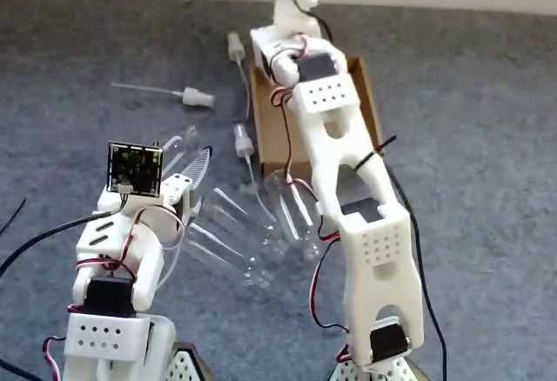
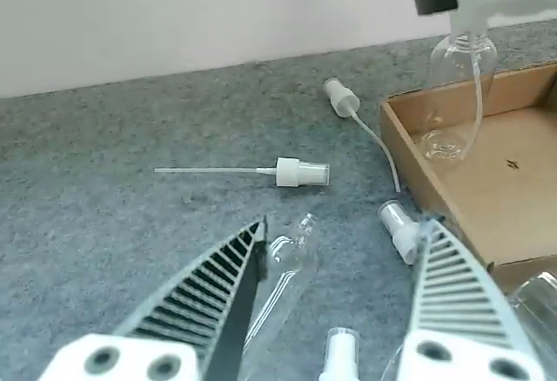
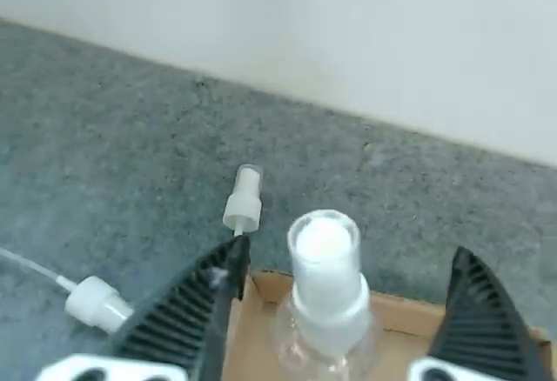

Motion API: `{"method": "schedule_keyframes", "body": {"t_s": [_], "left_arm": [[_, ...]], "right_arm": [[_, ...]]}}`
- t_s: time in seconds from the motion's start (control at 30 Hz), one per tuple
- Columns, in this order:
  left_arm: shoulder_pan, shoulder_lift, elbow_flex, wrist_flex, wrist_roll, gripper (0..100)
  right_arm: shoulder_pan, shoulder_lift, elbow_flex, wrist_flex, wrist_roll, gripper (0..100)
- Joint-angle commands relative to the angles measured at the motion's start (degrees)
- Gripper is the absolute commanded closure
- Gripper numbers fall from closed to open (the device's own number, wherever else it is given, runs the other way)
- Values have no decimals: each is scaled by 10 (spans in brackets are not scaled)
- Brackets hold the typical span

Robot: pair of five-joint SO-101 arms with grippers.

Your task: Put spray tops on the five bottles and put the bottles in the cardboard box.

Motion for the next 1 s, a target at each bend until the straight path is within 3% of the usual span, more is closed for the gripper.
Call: {"method": "schedule_keyframes", "body": {"t_s": [0.0,0.37,0.5,0.63,0.87,0.97], "left_arm": [[9,1,-2,-10,-5,752],[9,2,-2,-10,-5,752],[7,2,-2,-10,-5,752],[7,2,-1,-10,-5,752],[8,2,9,-13,-6,752],[8,2,9,-13,-6,752]], "right_arm": [[5,-14,-127,137,3,709],[-8,-11,-371,531,35,790],[-7,-20,-378,538,71,823],[-8,-65,-235,538,72,831],[-58,-287,163,531,96,831],[-67,-371,329,471,102,831]]}}
